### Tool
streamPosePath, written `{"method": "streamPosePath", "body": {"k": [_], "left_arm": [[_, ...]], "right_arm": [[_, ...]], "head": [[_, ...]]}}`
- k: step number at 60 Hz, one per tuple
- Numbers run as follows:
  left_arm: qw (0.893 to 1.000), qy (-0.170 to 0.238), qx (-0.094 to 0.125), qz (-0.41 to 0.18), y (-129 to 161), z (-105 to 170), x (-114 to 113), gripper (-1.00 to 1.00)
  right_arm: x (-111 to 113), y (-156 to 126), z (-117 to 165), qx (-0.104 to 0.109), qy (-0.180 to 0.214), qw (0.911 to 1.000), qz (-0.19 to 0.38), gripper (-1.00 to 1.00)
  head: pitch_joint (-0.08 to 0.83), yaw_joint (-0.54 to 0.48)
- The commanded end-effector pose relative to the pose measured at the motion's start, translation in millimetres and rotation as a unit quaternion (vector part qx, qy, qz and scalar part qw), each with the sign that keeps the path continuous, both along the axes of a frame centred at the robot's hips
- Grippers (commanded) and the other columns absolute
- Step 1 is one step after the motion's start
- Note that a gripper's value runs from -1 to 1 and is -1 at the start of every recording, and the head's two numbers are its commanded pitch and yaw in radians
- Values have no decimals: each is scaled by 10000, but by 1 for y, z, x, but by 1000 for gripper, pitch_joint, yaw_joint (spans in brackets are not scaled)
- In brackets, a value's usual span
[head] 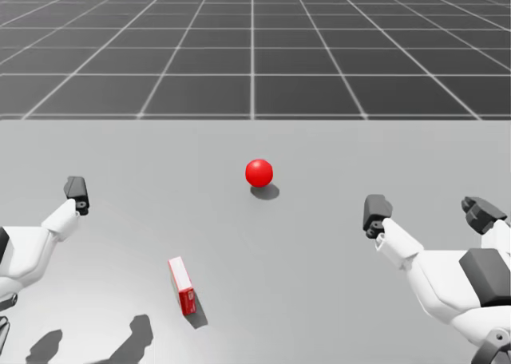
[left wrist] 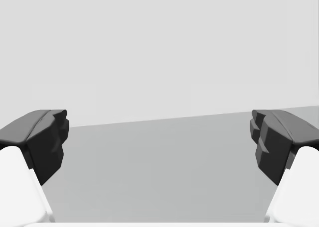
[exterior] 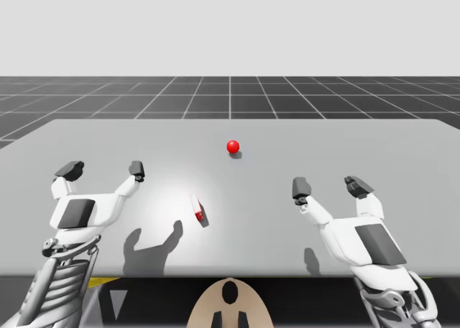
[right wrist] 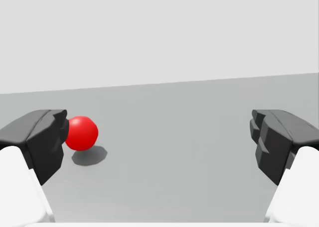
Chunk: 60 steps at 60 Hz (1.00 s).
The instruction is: Watch the red light. When it turns green, pick up the object.
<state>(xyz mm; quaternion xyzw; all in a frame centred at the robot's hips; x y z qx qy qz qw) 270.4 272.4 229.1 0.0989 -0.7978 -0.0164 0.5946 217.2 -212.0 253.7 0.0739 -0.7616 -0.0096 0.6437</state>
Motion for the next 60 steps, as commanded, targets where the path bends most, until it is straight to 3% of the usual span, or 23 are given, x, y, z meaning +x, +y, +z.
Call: {"method": "streamPosePath", "body": {"k": [1, 60], "left_arm": [[10000, 0, -1, -1, 0, 0, 0, -1000], [10000, -6, 14, 18, 0, 0, 0, -1000]], "right_arm": [[-1, 3, -1, 127, 9, 9999, -24, -1000], [0, 2, -1, 88, -12, 10000, -31, -1000]], "head": [[444, -9], [445, -7]]}}
